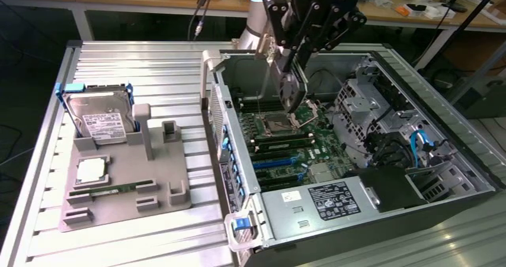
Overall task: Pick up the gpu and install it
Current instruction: 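Pick up the gpu and move the gpu toward the slot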
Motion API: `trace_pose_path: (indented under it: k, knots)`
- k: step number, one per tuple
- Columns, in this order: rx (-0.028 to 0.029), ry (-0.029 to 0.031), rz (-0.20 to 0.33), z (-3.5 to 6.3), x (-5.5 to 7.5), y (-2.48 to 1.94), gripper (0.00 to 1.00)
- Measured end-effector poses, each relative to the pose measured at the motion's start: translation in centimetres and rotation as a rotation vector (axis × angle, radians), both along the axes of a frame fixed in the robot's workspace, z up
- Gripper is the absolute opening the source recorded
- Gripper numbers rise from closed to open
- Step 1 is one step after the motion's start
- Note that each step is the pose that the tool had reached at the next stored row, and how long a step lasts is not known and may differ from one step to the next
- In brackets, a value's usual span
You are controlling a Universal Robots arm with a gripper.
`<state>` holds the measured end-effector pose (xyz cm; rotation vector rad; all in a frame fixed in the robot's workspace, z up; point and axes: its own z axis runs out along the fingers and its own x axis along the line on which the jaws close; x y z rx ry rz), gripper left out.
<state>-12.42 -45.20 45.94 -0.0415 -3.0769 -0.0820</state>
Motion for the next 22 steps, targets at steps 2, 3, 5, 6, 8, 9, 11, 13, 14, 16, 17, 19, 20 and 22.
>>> trace_pose_path:
  k: [2,3,5,6,8,9,11,13,14,16,17,19,20,22]
  knots:
    - [0.0000,0.0009,0.000,0.00,0.7,-0.01,0.27]
    - [0.0000,0.0011,0.000,0.00,0.9,0.00,0.27]
    - [0.0000,0.0013,0.003,0.00,1.4,0.00,0.27]
    - [0.0000,0.0014,0.009,0.00,1.6,0.00,0.27]
    - [0.0000,0.0013,0.028,-0.03,1.8,0.00,0.27]
    - [0.0000,0.0014,0.038,-0.04,1.9,0.00,0.27]
    - [0.0000,0.0013,0.058,-0.10,2.1,-0.01,0.27]
    - [-0.0006,-0.0055,0.073,-0.14,2.2,0.00,0.27]
    - [-0.0011,-0.0131,0.077,-0.15,2.2,0.00,0.27]
    - [-0.0025,-0.0347,0.085,-0.19,2.2,0.00,0.27]
    - [-0.0031,-0.0448,0.088,-0.20,2.2,0.00,0.27]
    - [-0.0038,-0.0586,0.099,-0.26,2.2,0.00,0.27]
    - [-0.0033,-0.0587,0.113,-0.27,2.2,0.00,0.27]
    - [-0.0023,-0.0588,0.149,-0.32,2.3,0.00,0.27]
